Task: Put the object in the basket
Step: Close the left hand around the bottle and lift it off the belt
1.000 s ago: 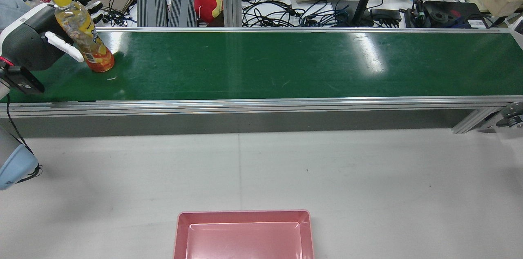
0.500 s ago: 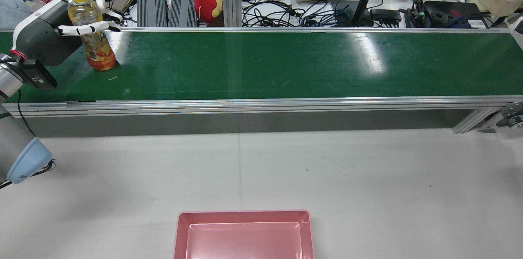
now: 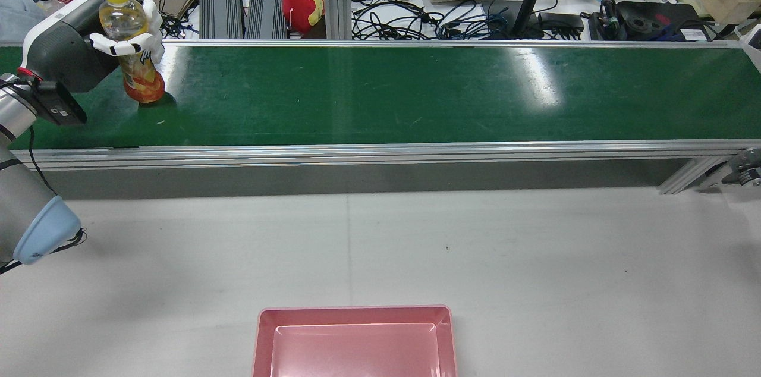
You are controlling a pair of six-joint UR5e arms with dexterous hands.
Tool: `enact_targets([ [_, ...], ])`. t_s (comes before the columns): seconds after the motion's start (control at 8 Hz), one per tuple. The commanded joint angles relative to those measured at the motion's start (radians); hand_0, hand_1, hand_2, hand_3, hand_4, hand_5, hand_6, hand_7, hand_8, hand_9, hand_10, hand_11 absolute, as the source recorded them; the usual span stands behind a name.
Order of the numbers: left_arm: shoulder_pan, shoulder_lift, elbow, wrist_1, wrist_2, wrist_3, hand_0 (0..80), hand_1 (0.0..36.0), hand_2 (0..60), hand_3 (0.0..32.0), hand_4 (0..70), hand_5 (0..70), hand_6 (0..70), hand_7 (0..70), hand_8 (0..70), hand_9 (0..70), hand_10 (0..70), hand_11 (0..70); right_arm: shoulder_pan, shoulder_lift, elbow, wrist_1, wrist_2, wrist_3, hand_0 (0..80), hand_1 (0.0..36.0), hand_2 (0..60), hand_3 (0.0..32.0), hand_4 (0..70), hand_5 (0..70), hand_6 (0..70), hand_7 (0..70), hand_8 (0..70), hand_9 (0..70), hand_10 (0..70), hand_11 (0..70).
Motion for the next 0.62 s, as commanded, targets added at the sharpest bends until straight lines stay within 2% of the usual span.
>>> enact_targets([
  [0.0,0.115,-0.04,-0.241,0.179,0.005,0.003,79.7,36.0,60.0,0.0,70.0,70.0,70.0,70.0,70.0,70.0,53.0,70.0,0.0,0.0,-0.001,0.0,0.0,0.0,0.0,0.0,0.0,0.0,0.0,0.0,0.0,0.0,0.0,0.0,0.0,0.0],
  [0.12,0.174,-0.066,-0.308,0.224,0.003,0.003,77.0,36.0,60.0,0.0,70.0,70.0,70.0,70.0,70.0,70.0,52.0,70.0,0.0,0.0,-0.001,0.0,-0.001,0.0,0.0,0.0,0.0,0.0,0.0,0.0,0.0,0.0,0.0,0.0,0.0,0.0],
  [0.25,0.241,-0.112,-0.369,0.314,0.005,0.009,78.4,36.0,60.0,0.0,70.0,70.0,70.0,70.0,70.0,70.0,49.8,70.0,0.0,0.0,-0.001,0.0,0.0,0.0,0.0,0.0,0.0,0.0,0.0,0.0,0.0,0.0,0.0,0.0,0.0,0.0],
  [0.5,0.464,-0.129,-0.473,0.371,0.003,0.044,80.0,36.0,60.0,0.0,70.0,70.0,70.0,70.0,70.0,70.0,48.2,69.5,0.0,0.0,-0.001,0.0,-0.001,0.0,0.0,0.0,0.0,0.0,0.0,0.0,0.0,0.0,0.0,0.0,0.0,0.0],
])
